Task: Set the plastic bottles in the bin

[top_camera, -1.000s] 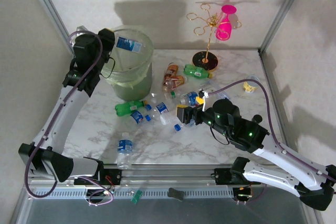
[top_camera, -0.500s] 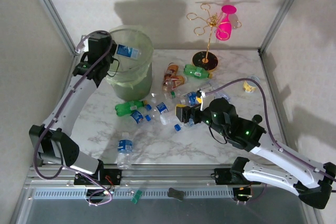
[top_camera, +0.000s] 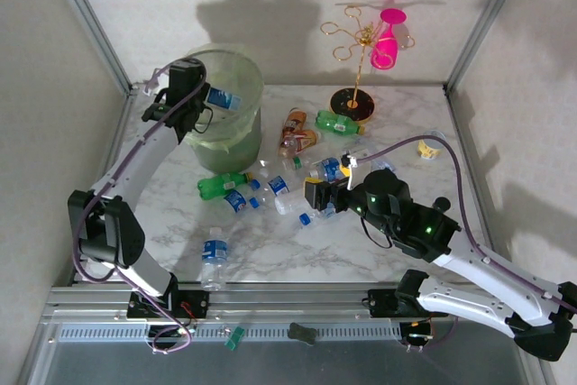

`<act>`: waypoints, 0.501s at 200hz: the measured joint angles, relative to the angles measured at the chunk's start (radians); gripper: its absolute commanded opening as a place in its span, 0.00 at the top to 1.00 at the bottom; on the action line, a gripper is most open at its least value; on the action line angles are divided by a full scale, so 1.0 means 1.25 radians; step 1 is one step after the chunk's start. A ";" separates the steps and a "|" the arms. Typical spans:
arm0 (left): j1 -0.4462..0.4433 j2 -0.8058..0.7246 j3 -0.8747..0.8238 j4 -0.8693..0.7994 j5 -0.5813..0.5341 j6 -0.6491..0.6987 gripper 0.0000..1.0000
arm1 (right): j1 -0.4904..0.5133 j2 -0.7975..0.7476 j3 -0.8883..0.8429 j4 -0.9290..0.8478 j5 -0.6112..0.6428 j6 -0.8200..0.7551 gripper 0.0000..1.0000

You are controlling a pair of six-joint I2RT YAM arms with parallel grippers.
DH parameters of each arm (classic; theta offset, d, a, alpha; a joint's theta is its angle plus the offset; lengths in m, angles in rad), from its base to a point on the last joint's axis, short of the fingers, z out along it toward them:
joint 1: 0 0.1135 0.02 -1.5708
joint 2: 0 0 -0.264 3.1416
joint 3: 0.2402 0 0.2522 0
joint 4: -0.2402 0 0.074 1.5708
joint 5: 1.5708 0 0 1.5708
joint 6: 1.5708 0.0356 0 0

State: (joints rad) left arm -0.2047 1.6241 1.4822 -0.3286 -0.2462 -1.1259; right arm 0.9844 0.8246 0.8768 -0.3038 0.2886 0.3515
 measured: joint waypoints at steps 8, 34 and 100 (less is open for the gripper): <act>0.000 0.006 0.000 -0.001 0.003 -0.001 0.15 | 0.000 -0.001 0.000 0.000 0.000 0.000 0.01; 0.000 0.011 0.011 -0.014 0.013 -0.004 0.10 | 0.000 -0.005 0.000 -0.001 0.000 0.000 0.01; 0.000 0.002 0.030 -0.026 0.018 -0.001 0.10 | 0.000 -0.007 0.000 -0.001 0.000 0.002 0.01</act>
State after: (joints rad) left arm -0.2047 1.6264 1.5196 -0.3607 -0.2241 -1.1267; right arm 0.9844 0.8154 0.8768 -0.3050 0.2886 0.3546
